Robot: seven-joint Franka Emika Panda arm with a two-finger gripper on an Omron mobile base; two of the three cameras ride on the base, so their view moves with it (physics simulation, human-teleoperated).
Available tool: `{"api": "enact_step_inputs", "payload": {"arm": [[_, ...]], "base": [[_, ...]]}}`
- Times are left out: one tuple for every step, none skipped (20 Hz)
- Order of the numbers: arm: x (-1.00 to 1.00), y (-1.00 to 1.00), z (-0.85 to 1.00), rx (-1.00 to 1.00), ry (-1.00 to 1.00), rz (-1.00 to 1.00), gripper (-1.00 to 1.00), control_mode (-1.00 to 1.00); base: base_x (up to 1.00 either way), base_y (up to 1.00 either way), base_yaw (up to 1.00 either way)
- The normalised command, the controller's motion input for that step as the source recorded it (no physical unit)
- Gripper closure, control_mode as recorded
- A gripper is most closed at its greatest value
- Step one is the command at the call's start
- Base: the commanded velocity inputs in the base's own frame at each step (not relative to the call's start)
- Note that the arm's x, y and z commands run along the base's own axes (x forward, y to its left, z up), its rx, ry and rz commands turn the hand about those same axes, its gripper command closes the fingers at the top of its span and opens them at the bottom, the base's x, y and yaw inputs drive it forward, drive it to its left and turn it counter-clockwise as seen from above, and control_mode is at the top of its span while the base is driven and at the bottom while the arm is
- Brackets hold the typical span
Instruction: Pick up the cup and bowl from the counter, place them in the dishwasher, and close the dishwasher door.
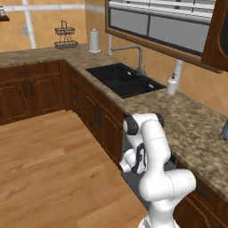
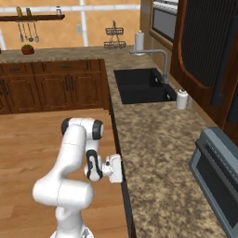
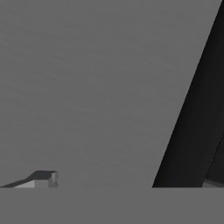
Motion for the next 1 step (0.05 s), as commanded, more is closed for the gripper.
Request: {"api": "enact_step_inputs", "payload": {"arm": [[0.39, -1.00, 0.15, 0.13, 0.00, 0.03, -1.00, -1.00]], "base": [[0.00, 0.00, 0.00]]}}
